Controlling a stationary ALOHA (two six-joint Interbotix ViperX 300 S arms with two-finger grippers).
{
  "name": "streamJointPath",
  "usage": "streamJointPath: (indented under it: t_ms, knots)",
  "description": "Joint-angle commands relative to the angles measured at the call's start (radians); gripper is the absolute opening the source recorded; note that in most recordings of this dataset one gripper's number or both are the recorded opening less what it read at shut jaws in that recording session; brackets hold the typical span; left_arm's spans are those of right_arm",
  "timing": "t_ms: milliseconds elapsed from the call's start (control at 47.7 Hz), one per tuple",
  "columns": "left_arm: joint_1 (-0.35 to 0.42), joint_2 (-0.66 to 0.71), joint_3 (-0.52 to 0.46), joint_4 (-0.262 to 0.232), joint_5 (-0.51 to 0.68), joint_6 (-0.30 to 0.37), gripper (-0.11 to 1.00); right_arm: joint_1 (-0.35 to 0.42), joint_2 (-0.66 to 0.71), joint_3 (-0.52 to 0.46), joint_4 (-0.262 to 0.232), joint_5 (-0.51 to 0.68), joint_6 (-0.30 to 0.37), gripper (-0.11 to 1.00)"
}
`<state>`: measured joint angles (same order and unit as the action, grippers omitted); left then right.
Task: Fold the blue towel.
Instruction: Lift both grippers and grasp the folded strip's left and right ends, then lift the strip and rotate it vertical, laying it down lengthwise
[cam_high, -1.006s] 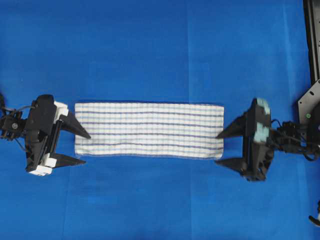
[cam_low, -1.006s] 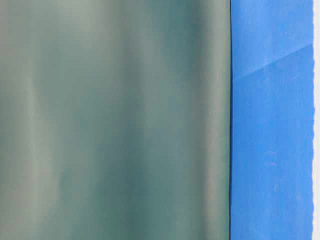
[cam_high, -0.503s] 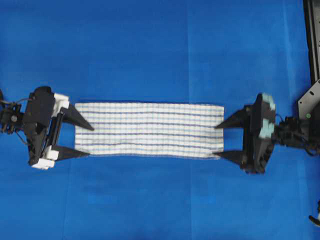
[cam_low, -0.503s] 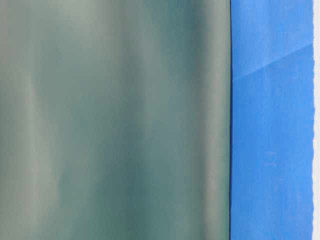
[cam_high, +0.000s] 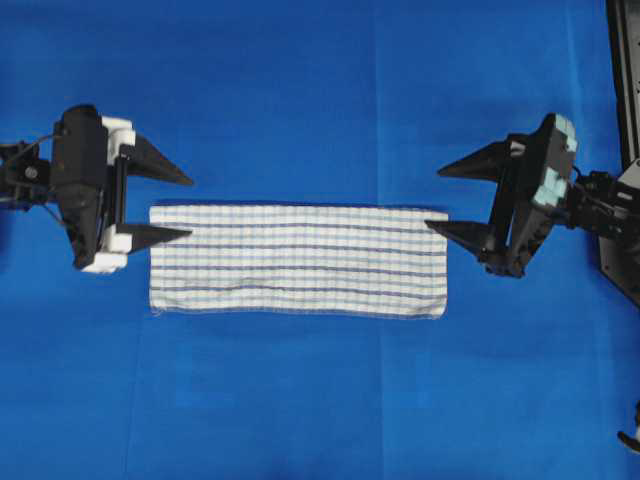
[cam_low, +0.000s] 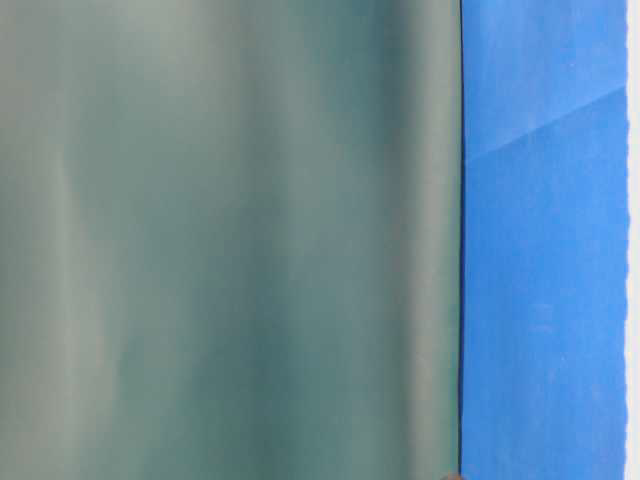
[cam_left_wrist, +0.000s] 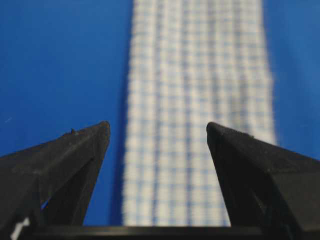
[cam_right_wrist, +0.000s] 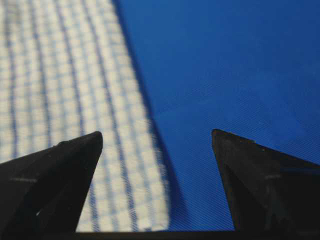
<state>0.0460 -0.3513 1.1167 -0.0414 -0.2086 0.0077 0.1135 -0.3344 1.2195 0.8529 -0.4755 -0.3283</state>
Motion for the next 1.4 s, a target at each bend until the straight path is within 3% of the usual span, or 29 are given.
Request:
streamJointPath:
  t_ms: [0, 294, 608, 776, 943, 1048, 1132, 1384]
  knots:
    - [0.023, 0.026, 0.0, 0.002, -0.006, 0.002, 0.74, -0.015, 0.021, -0.008, 0.002, 0.006, -0.002, 0.77]
    - [0.044, 0.227, 0.003, 0.002, -0.071, -0.017, 0.74, -0.017, 0.202, -0.051, 0.014, 0.021, 0.003, 0.77]
    - [0.026, 0.267, 0.017, 0.0, -0.071, -0.038, 0.65, -0.015, 0.245, -0.071, 0.015, 0.069, 0.003, 0.71]
    - [0.026, 0.273, 0.02, 0.0, -0.055, -0.055, 0.43, -0.012, 0.247, -0.071, 0.015, 0.069, 0.003, 0.53]
    - [0.026, 0.273, 0.017, 0.0, -0.017, -0.069, 0.14, 0.002, 0.245, -0.071, 0.015, 0.074, 0.002, 0.18]
    - [0.026, 0.273, 0.015, 0.0, 0.0, -0.069, 0.03, 0.003, 0.245, -0.072, 0.015, 0.087, 0.002, 0.01]
    - [0.026, 0.273, 0.014, 0.002, 0.011, -0.067, 0.03, 0.003, 0.245, -0.072, 0.015, 0.094, 0.002, -0.04]
    - [0.026, 0.244, 0.002, 0.0, 0.028, -0.064, 0.03, 0.003, 0.227, -0.074, 0.015, 0.087, 0.002, -0.04]
